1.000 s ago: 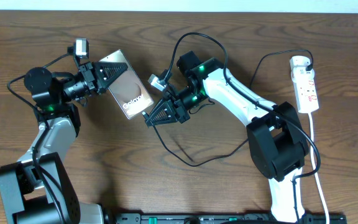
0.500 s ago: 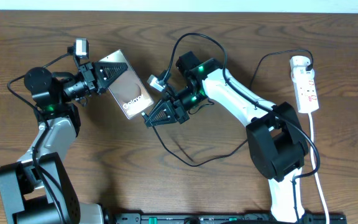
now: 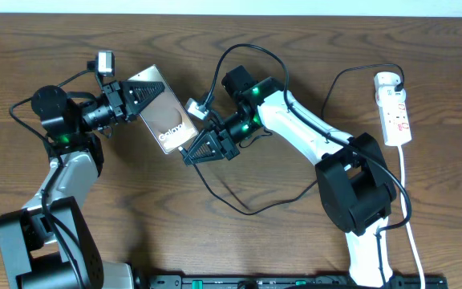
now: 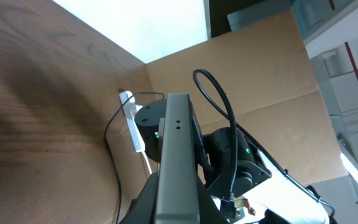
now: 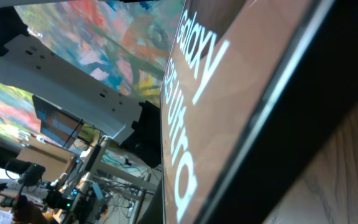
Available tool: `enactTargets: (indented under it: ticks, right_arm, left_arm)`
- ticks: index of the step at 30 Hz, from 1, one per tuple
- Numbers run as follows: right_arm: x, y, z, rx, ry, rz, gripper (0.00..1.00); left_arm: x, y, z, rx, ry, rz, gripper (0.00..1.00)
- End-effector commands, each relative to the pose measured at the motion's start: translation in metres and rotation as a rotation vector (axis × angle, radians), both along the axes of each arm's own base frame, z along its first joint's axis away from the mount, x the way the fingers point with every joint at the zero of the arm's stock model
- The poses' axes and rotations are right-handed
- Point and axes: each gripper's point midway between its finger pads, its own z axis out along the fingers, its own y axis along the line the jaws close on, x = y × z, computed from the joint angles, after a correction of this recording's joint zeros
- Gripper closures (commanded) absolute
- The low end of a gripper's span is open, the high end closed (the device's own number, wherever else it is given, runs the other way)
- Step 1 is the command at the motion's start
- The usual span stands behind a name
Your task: Plug charger to phone and switch on socket
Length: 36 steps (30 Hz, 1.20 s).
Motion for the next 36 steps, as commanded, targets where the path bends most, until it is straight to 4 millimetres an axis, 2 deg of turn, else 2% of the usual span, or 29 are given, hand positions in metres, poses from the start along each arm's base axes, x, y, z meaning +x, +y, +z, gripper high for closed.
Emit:
enactTargets:
  ticks: [1,10,15,36]
  right_arm:
    - [-0.003,0.001,0.006,0.006,0.011,0.005,0.99]
    - [-0.003,0.000,0.005,0.001,0.009,0.004,0.99]
    - [-0.003,0.000,0.003,-0.011,0.003,0.002,0.99]
    - [-0.003,0.000,0.003,-0.009,0.001,0.002,0.99]
  left_arm:
    - [-0.003,-0.002,0.011,0.023,-0.063,-0.017,0.93]
    - [-0.002,-0.001,0.011,0.038,-0.094,-0.013,0.93]
    - [-0.001,0.011,0.011,0.039,-0.091,0.012,0.93]
    - [-0.006,0.008,0.009,0.040,-0.088,-0.017,0.93]
